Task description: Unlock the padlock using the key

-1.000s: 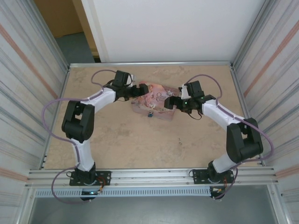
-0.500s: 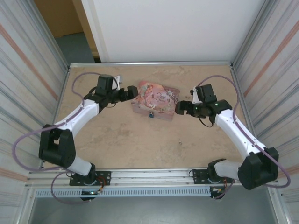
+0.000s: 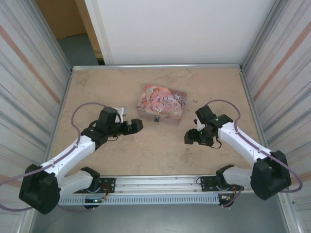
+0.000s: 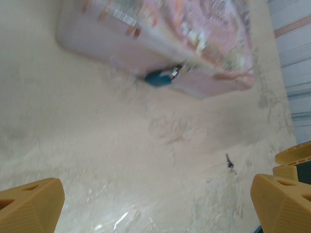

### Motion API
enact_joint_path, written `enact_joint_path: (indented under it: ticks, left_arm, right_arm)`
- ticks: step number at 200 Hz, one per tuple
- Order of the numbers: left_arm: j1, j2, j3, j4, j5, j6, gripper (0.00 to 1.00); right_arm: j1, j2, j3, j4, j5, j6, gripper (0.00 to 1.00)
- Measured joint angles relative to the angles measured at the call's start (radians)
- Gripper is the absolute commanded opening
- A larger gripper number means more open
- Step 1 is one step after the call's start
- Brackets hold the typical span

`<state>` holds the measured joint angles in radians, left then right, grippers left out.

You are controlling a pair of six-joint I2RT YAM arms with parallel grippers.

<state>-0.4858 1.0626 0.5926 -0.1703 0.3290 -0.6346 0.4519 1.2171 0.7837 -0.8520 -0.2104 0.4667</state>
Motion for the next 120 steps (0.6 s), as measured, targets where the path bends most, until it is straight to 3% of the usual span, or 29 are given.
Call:
enact_joint_path:
  ticks: [31, 120]
  left_arm:
    - [-0.001, 0.0, -0.07, 0.025, -0.009, -0.048, 0.99]
    - [-0.001, 0.024, -0.072, 0.071, -0.016, -0.07, 0.99]
  right_arm:
    - [0.045, 0.085, 0.0, 0.014, 0.006, 0.005, 0.61]
    - [0.174, 0.332, 0.097, 0.013, 0.113, 0.002, 0.44]
